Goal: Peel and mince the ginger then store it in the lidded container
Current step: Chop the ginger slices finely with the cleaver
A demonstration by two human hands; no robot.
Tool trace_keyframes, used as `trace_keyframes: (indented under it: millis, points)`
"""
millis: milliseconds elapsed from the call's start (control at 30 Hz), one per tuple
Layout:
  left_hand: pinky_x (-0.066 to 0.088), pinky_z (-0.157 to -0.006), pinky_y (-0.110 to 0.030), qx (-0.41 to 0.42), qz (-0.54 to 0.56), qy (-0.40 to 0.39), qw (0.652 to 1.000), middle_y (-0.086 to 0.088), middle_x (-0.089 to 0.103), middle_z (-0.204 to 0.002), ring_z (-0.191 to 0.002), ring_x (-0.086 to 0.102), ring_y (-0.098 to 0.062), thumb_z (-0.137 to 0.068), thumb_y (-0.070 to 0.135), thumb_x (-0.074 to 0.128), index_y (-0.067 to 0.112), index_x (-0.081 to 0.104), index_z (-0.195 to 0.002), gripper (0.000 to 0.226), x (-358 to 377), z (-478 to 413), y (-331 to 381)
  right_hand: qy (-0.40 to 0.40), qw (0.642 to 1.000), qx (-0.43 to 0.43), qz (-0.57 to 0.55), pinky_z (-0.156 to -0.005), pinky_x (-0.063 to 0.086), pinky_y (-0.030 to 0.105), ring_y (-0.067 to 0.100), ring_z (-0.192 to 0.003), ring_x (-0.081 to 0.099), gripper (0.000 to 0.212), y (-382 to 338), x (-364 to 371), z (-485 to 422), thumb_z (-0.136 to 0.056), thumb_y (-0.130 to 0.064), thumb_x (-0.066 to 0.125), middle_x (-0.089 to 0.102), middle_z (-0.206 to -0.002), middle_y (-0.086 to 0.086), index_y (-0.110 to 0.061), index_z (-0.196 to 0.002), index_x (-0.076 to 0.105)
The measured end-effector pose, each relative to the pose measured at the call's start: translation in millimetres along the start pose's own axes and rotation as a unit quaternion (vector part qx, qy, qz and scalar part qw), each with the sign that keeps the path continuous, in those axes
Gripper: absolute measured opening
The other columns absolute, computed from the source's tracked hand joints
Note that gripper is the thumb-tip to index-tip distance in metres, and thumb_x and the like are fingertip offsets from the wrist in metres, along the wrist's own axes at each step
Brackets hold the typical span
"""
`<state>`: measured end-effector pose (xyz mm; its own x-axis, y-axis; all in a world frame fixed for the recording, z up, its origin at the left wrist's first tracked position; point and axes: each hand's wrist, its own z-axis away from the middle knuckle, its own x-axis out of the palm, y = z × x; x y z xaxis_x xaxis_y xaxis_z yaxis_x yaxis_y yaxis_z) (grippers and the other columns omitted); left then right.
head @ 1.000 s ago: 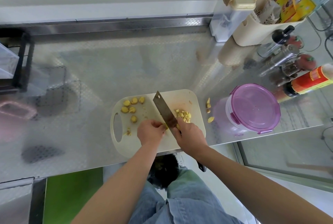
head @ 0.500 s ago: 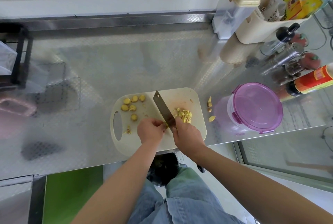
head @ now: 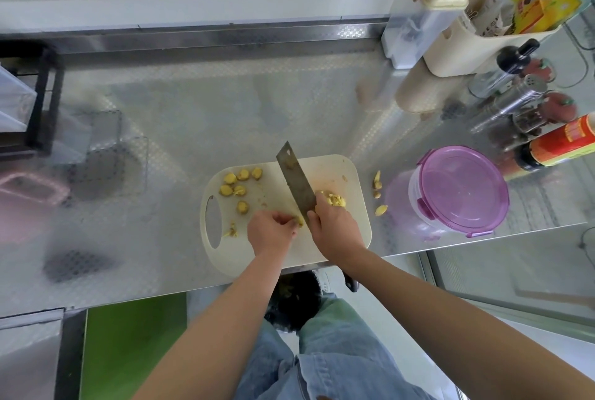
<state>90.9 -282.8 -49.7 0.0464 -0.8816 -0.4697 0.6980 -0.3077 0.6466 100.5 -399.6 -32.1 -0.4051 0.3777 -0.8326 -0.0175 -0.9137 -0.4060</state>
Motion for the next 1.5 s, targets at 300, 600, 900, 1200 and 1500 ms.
trace_keyframes:
  millis: [300, 600, 900, 1200, 1500]
  points:
    - [0.057, -0.073, -0.037, -0.015, 0.030, 0.000, 0.999, 0.002, 0.068, -0.059, -0.070, 0.070, -0.024, -0.074, 0.009, 0.077, 0.026, 0.063, -0.051, 0.032, 0, -1, 0, -0.033, 0.999, -0.015, 0.035, -0.058, 0.032, 0.031, 0.025, -0.066, 0.045, 0.017, 1, -7, 11, -0.100, -0.024, 0.037, 0.045, -0.074, 0.003, -0.011, -0.110, 0.043]
    - [0.054, -0.072, -0.034, 0.012, 0.022, -0.008, 1.000, -0.004, 0.072, -0.066, -0.071, 0.069, -0.023, -0.076, 0.015, 0.078, 0.024, 0.068, -0.061, 0.020, 1, -4, -2, -0.066, 0.997, 0.001, 0.048, -0.061, 0.035, 0.034, 0.026, -0.069, 0.047, 0.013, 3, 1, 12, -0.101, -0.026, 0.038, 0.045, -0.075, 0.002, -0.014, -0.104, 0.038]
    - [0.048, -0.062, -0.027, 0.024, -0.007, -0.011, 1.000, -0.003, 0.072, -0.067, -0.070, 0.068, -0.020, -0.074, 0.016, 0.077, 0.017, 0.077, -0.073, 0.002, 1, -5, -4, -0.062, 0.996, 0.007, 0.060, -0.063, 0.037, 0.035, 0.027, -0.071, 0.050, 0.014, -5, 9, 5, -0.102, -0.022, 0.035, 0.052, -0.081, 0.005, -0.014, -0.113, 0.038]
    - [0.053, -0.071, -0.034, -0.008, 0.033, -0.011, 0.999, -0.001, 0.066, -0.056, -0.068, 0.067, -0.026, -0.075, 0.011, 0.076, 0.026, 0.064, -0.053, 0.029, -2, -4, -4, -0.025, 1.000, -0.011, 0.002, -0.057, 0.040, 0.035, 0.030, -0.070, 0.054, 0.014, -6, 0, -4, -0.101, -0.025, 0.038, 0.051, -0.076, 0.004, -0.011, -0.106, 0.041]
    - [0.056, -0.075, -0.038, -0.011, 0.038, -0.012, 0.999, -0.002, 0.067, -0.058, -0.072, 0.069, -0.027, -0.075, 0.009, 0.075, 0.026, 0.063, -0.054, 0.030, -2, -3, -4, -0.023, 0.999, -0.024, 0.037, -0.055, 0.031, 0.031, 0.025, -0.064, 0.046, 0.015, -1, -3, 9, -0.099, -0.024, 0.038, 0.044, -0.070, 0.002, -0.012, -0.108, 0.042]
